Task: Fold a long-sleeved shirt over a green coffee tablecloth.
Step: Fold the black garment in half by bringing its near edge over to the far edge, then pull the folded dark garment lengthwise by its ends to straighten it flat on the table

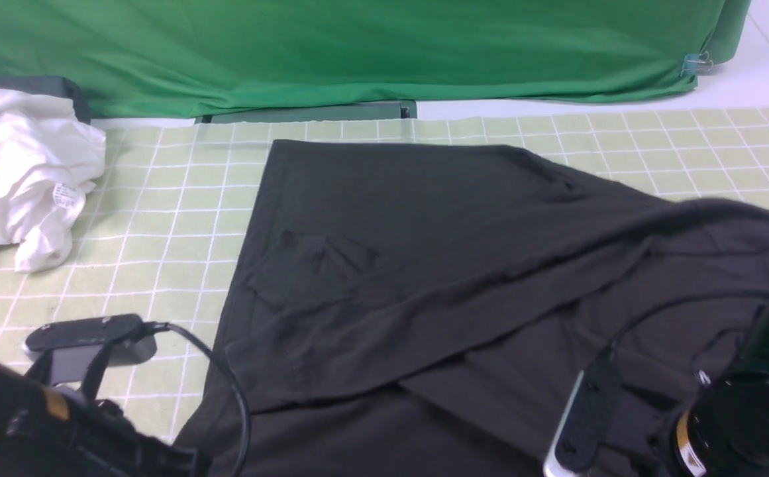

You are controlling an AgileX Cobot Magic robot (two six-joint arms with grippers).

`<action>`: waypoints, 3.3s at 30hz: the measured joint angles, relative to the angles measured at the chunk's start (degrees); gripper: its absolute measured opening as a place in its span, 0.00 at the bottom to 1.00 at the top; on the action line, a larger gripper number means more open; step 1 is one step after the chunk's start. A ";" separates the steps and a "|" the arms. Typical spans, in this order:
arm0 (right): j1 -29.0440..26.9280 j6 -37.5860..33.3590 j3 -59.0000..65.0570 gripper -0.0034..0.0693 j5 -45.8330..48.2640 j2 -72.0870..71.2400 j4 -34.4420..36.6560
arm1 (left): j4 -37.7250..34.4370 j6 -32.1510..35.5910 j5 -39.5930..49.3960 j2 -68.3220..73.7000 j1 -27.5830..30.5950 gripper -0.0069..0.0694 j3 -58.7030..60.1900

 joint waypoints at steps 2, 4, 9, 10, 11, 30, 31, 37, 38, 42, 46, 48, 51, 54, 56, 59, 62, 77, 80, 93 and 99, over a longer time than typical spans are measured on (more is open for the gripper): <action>1.19 0.83 0.80 0.11 1.47 -1.32 1.45 | -0.61 0.07 2.17 -2.26 0.00 0.13 0.12; 2.74 2.55 1.87 0.11 3.20 -2.80 2.63 | -1.44 0.07 4.78 -5.03 0.00 0.13 0.26; 4.73 9.00 3.29 0.11 7.61 -5.54 3.38 | -4.21 -1.83 10.32 -11.82 0.00 0.13 0.38; 4.73 9.29 3.29 0.11 7.73 -5.62 3.31 | -4.17 -1.93 10.33 -11.82 0.00 0.13 0.38; 4.80 11.09 3.22 0.11 8.00 -6.06 2.40 | -4.24 -2.55 9.94 -12.97 0.00 0.13 0.38; -21.11 7.24 -18.13 0.11 4.73 1.65 -5.76 | -2.06 -2.02 -11.29 17.56 3.55 0.13 -20.31; -22.19 6.95 -19.29 0.11 3.68 3.44 -5.76 | -2.06 -1.50 -11.62 20.26 3.80 0.13 -21.92; -26.52 6.02 -27.89 0.11 0.97 14.41 -5.77 | -2.11 0.20 -12.45 34.77 5.06 0.13 -34.87; -26.99 5.96 -29.24 0.11 0.85 15.73 -5.77 | -2.19 0.20 -12.45 36.84 5.49 0.13 -37.76; -28.14 4.68 -36.20 0.11 0.76 21.68 -5.77 | -2.69 0.25 -10.88 43.56 7.06 0.13 -46.48; -28.71 4.12 -42.69 0.11 0.83 26.15 -5.77 | -2.75 0.25 -9.56 49.42 8.62 0.13 -53.05; -28.82 3.72 -45.47 0.11 0.83 28.27 -5.81 | -2.75 0.25 -9.62 51.33 9.00 0.13 -55.77; -28.82 3.15 -48.92 0.11 0.93 31.24 -5.89 | -2.70 0.25 -9.96 53.74 9.24 0.13 -58.22; -28.82 3.00 -52.94 0.11 1.13 35.10 -5.96 | -2.56 0.25 -11.16 56.54 9.29 0.13 -60.17; -28.92 2.82 -55.24 0.11 1.13 37.17 -6.02 | -2.56 -0.05 -12.98 57.93 9.34 0.13 -60.78; -29.18 2.57 -58.04 0.11 0.88 40.04 -6.02 | -2.25 -0.22 -14.95 60.32 9.34 0.13 -61.11; -29.17 2.46 -58.90 0.11 0.32 41.43 -6.08 | -1.55 -0.65 -15.54 61.57 9.47 0.13 -61.30; -29.17 6.17 -59.06 0.38 -11.88 43.41 -6.27 | 2.04 -7.76 -21.50 64.08 10.27 0.14 -61.34; -29.17 6.78 -59.16 0.39 -14.38 43.41 -6.27 | 2.32 -8.32 -22.12 64.13 10.27 0.18 -61.49; -34.16 5.50 -59.40 0.27 -8.32 34.37 -6.26 | 3.52 -5.98 -7.18 62.17 12.87 0.62 -78.10; -43.94 2.39 -59.51 0.05 14.21 23.98 -6.22 | 2.73 -2.52 2.69 61.66 12.93 0.66 -84.68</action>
